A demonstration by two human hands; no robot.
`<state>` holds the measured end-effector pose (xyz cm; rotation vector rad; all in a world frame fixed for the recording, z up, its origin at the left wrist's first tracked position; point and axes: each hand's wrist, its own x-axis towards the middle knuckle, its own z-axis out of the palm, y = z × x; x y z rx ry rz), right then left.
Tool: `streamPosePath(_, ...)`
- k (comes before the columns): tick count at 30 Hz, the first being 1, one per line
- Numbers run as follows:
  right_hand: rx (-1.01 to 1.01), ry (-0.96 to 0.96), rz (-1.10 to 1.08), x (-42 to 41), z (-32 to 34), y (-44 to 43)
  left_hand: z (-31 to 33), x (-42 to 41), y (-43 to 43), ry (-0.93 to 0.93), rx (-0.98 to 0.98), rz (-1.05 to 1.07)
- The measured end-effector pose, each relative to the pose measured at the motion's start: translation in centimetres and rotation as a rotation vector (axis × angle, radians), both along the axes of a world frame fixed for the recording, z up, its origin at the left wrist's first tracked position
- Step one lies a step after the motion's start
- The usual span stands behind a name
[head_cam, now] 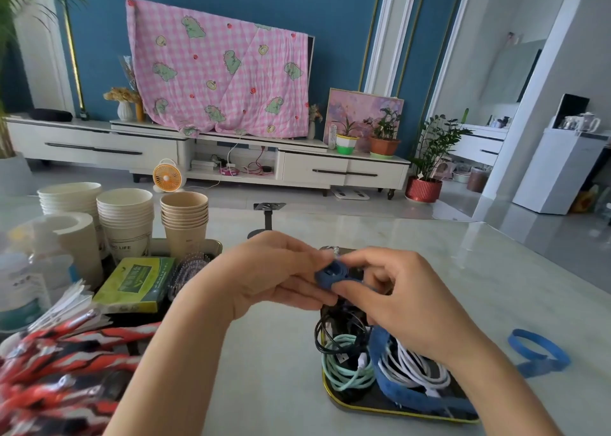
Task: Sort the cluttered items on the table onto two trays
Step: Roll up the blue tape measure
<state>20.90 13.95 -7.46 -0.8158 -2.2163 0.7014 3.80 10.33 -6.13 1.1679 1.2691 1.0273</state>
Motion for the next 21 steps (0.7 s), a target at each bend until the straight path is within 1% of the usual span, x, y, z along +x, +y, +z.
streamPosePath(2, 0.144, 0.078, -0.168, -0.5, -0.3, 0.0, -0.3, 1.0, 0.5, -0.147, 0.080, 0.113)
streamPosePath(5, 0.292, 0.110, -0.385, -1.3, -0.4, -0.1, -0.4, 3.3, 0.9, -0.283, 0.164, 0.167)
streamPosePath(7, 0.341, 0.070, -0.454, -1.6, -0.4, -0.3, -0.5, 4.3, 1.2, -0.304, 0.199, 0.215)
streamPosePath(8, 0.342, 0.054, -0.452, -1.7, -0.4, -0.2, -0.6, 4.3, 1.3, -0.276, 0.209, 0.236)
streamPosePath(10, 0.275, 0.034, -0.374, -1.4, -0.4, 0.0, -0.6, 3.6, 1.3, -0.184, 0.196, 0.219)
streamPosePath(11, 0.203, 0.005, -0.302, -1.2, -0.3, 0.1, -0.6, 3.0, 1.1, -0.124, 0.160, 0.177)
streamPosePath(14, -0.032, -0.157, -0.051, -0.2, 0.3, 0.1, -0.1, 1.3, 0.2, 0.071, -0.009, -0.036)
streamPosePath(17, -0.124, -0.272, 0.060, 0.2, 0.8, -0.2, 0.2, 0.1, -0.5, 0.235, -0.100, -0.211)
streamPosePath(19, -0.130, -0.279, 0.092, 0.2, 0.8, -0.3, 0.3, -0.4, -0.8, 0.257, -0.121, -0.264)
streamPosePath(21, -0.078, -0.260, 0.086, 0.1, 0.8, -0.3, 0.3, -0.5, -0.9, 0.217, -0.114, -0.251)
